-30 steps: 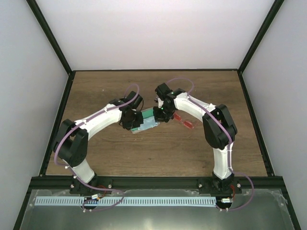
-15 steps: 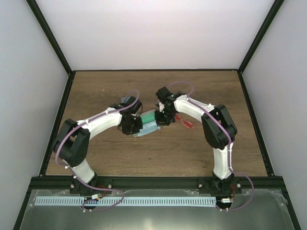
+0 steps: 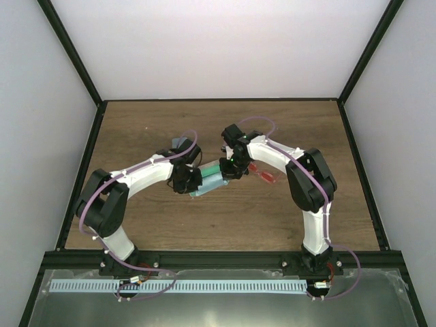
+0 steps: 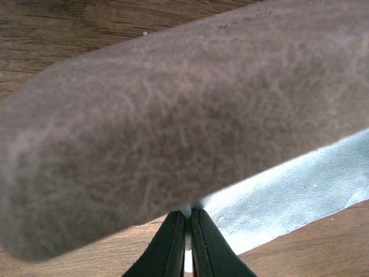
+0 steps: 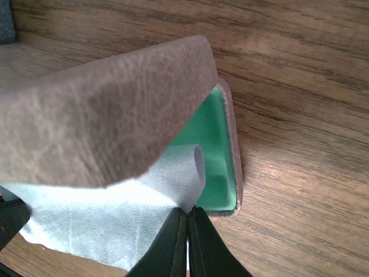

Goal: Organize the sunglasses
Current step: Place the glasses cleaning cloth in the sunglasses case.

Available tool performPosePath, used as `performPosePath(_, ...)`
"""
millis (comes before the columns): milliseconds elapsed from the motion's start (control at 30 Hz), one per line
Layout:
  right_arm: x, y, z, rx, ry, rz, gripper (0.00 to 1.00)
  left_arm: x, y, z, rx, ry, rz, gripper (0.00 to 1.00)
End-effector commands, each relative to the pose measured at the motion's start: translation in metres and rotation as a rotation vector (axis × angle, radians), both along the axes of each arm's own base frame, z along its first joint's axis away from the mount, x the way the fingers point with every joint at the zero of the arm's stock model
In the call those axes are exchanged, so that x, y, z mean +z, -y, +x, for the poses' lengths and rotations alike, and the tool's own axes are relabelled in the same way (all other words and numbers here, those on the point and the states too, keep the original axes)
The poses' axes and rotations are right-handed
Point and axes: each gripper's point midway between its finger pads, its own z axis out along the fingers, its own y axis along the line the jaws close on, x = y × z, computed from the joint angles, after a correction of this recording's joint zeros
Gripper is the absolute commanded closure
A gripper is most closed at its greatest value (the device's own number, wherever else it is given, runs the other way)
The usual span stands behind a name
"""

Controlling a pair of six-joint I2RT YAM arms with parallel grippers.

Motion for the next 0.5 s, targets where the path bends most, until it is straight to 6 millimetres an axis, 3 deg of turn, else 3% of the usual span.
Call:
performPosePath(0, 0.013, -0.010, 0.000, 0.018, 0.026, 0.025, 0.99, 0.010, 0.000, 0.003, 0.014, 0.041, -0.013, 0.96)
performPosePath(233, 0.015, -0.017, 0.007, 0.040, 0.054, 0.011, 0.99, 0.020, -0.005, 0.011, 0.057, 0.090, 0.002, 0.96)
performPosePath(467, 0.011, -0.015, 0.015, 0.063, 0.077, -0.032, 0.99, 0.012, -0.007, 0.009, 0.062, 0.072, 0.014, 0.96)
